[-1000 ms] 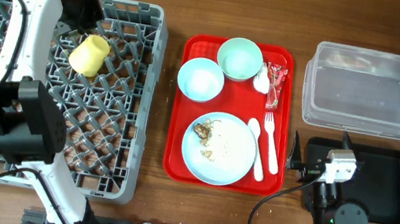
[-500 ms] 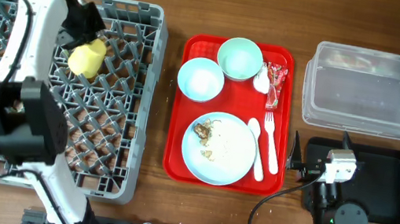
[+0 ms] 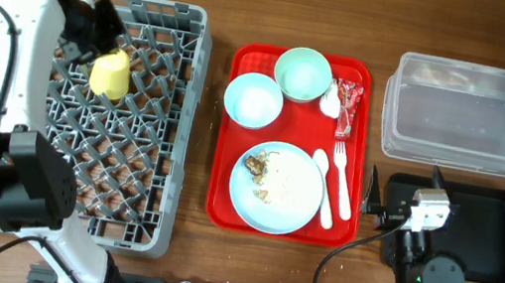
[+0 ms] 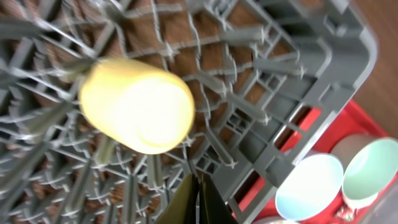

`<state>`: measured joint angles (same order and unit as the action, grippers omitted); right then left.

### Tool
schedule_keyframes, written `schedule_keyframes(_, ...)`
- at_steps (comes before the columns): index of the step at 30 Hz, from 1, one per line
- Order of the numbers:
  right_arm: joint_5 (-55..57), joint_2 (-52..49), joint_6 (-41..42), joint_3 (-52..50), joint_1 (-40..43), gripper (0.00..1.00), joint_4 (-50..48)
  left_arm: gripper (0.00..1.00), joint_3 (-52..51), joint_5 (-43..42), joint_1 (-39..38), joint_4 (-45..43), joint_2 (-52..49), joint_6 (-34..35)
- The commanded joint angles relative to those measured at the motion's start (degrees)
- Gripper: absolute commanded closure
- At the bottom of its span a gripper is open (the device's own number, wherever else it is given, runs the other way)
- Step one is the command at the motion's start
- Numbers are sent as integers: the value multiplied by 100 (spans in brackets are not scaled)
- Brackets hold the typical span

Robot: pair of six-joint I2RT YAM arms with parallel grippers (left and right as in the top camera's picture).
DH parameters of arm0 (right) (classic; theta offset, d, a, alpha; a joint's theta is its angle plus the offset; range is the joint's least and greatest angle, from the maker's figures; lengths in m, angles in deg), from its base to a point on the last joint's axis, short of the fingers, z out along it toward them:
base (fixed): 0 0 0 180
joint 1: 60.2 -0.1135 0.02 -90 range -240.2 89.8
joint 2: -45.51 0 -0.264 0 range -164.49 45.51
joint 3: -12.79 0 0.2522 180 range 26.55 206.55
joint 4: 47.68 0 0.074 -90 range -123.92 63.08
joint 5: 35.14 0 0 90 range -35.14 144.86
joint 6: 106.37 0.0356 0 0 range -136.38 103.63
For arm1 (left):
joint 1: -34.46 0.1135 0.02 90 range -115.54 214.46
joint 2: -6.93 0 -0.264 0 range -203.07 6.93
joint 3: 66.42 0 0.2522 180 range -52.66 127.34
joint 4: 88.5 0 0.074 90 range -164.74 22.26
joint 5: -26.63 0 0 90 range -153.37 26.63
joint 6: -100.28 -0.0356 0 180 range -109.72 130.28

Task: Sort waste into correct bins and load items into the dishwasher rack
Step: 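Lower the yellow cup upside down into the rack and release, then reach the left gripper to the light blue bowl and grasp it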

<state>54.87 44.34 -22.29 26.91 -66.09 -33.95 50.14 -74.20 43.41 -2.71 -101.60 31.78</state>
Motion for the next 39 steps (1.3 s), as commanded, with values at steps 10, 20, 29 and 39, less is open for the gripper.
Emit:
schedule_keyframes(10,-57,24,-55,-7,-2,0,-33,96,-540,820,881,-221,-343,258)
schedule_keyframes(20,-59,24,-52,-7,-2,0,-33,63,-540,-769,953,-901,1390,254)
schedule_keyframes(29,-59,24,-52,-7,-2,0,-33,4,-542,-1700,-656,219,1593,-782)
schedule_keyframes(39,-57,24,-52,-7,-2,0,-33,28,-542,15,-3904,-1110,-96,-741)
